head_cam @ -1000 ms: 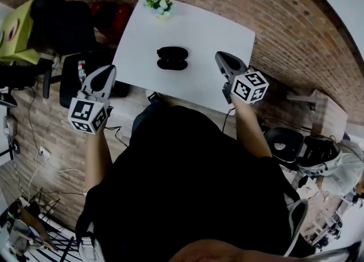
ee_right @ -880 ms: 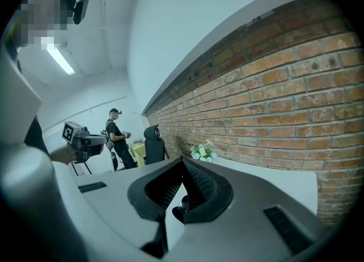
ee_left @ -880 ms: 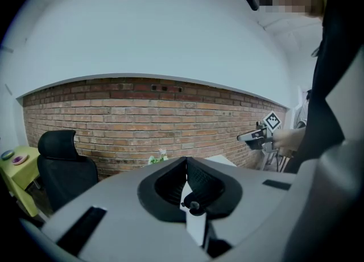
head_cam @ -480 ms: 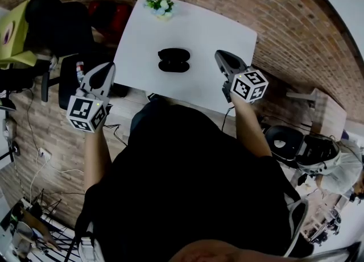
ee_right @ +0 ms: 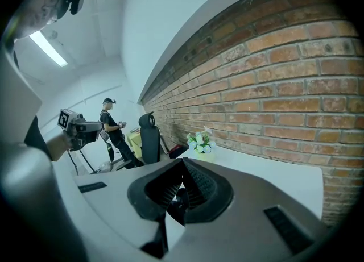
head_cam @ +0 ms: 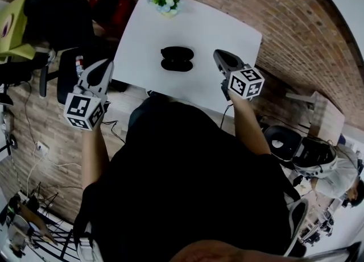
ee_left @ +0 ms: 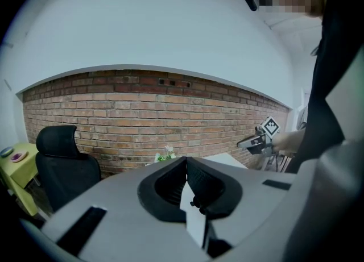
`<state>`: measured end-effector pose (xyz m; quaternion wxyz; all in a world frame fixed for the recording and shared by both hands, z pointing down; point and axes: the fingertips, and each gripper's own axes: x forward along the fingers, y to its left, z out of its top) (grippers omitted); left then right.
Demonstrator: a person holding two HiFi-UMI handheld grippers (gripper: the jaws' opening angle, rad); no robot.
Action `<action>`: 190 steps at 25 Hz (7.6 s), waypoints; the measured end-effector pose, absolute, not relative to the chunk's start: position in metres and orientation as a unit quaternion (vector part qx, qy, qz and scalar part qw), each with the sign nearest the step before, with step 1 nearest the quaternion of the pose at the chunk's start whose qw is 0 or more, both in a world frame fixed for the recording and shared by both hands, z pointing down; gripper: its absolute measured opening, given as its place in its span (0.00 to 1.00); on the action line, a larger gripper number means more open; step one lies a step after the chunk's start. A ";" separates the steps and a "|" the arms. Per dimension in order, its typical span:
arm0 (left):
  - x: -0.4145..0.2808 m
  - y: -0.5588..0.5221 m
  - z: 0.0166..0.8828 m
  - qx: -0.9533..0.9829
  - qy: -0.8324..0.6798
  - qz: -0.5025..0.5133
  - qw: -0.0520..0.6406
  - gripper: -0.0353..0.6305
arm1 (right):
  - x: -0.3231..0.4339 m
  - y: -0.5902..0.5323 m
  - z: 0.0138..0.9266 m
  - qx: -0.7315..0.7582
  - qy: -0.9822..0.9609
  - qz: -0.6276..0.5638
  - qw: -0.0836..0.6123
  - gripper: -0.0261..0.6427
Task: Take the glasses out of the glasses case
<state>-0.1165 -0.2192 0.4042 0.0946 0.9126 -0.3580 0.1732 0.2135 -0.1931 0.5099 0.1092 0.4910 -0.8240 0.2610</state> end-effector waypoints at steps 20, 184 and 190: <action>-0.136 -0.253 0.425 0.900 -0.376 0.187 0.117 0.07 | 0.183 -0.217 0.611 0.447 -0.817 0.303 0.204 0.06; -0.208 -0.234 0.458 0.867 -0.428 0.203 0.158 0.07 | 0.106 -0.227 0.781 0.233 -0.796 0.142 0.541 0.08; -0.200 -0.225 0.449 0.872 -0.423 0.198 0.148 0.07 | 0.109 -0.221 0.766 0.244 -0.801 0.149 0.526 0.08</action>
